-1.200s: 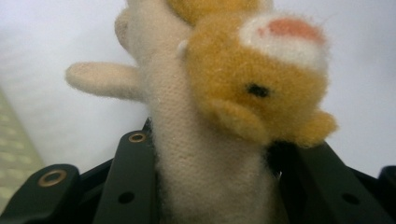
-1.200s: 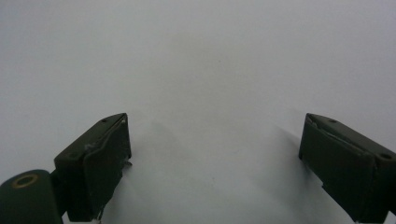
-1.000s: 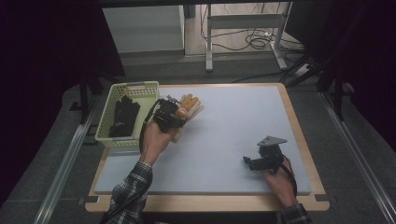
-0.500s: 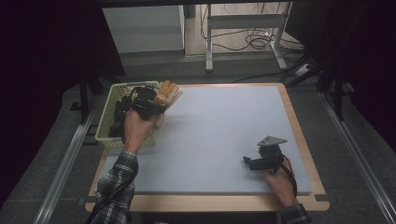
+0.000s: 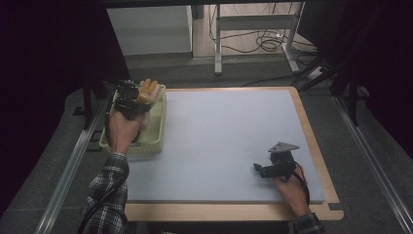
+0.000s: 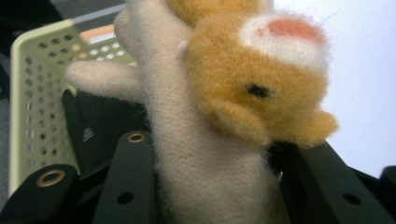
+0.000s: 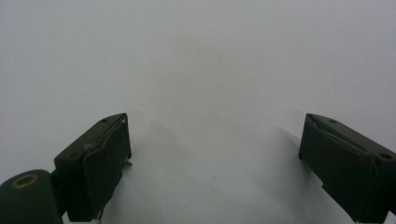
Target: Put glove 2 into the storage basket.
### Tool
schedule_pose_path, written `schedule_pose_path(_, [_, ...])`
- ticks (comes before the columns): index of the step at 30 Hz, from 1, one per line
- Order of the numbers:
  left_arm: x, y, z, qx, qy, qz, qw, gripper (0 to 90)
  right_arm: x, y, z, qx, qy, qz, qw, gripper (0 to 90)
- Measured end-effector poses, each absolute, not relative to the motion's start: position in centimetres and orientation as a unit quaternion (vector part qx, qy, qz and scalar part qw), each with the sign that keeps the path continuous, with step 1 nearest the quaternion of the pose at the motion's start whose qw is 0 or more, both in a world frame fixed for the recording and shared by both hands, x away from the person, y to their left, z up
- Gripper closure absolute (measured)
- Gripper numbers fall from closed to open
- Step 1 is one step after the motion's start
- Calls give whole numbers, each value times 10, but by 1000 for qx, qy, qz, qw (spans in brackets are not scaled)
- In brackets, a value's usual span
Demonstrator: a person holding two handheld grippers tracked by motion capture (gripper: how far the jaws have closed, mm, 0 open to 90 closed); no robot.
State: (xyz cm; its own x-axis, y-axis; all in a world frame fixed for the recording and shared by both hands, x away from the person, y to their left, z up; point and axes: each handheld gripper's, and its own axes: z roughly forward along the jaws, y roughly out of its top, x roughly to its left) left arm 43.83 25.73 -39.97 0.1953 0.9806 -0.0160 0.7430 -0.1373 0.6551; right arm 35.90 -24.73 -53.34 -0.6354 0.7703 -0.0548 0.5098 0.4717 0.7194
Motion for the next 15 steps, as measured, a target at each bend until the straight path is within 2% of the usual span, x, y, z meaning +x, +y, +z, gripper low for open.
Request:
schedule_pose_path(6, [450,273,-424,711,617,210,263,591,359,-247,-533,382,837,343,190,86])
schedule_pose_path(15, [477,272,-461,710,637,182,238,585,359,-247,-533,382,837,343,190,86])
